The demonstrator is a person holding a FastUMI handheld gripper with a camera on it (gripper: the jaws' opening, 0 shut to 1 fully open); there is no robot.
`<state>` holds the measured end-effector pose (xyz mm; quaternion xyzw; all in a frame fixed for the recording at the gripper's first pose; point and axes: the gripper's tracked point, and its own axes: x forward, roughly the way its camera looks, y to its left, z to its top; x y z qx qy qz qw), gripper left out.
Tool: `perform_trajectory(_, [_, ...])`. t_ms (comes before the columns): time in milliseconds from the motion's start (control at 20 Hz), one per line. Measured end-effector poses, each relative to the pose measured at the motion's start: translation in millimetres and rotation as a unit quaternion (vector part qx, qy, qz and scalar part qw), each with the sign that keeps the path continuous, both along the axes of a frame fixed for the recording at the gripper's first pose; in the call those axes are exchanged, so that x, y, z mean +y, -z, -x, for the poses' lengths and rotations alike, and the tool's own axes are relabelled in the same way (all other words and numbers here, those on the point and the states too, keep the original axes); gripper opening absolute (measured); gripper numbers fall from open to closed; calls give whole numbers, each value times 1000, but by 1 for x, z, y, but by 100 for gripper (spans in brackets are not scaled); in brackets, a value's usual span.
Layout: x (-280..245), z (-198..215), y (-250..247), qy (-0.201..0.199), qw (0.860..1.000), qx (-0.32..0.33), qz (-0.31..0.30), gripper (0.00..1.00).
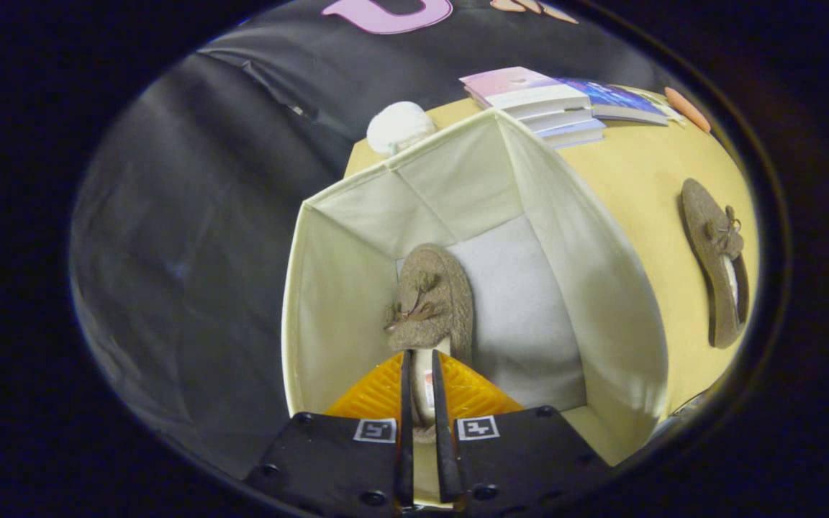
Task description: Open the storage box then place both shoes into the box .Put the left shoe in first, then the right shoe, with the right side of both shoes facing outward in a uniform manner.
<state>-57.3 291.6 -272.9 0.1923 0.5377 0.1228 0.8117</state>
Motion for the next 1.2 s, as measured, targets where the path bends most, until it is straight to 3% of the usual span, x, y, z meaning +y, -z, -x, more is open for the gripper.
perform_trajectory(250, [-44,-33,-42,50,997,-57,-26,17])
perform_trajectory(550, [-159,-85,-93,129,980,-151,17,17])
perform_trajectory(750, [-242,-92,-82,176,971,-152,59,17])
perform_trajectory(950, [-314,-73,-49,211,964,-122,104,17])
perform_trajectory(1200, [-365,-36,-1,209,960,-79,166,17])
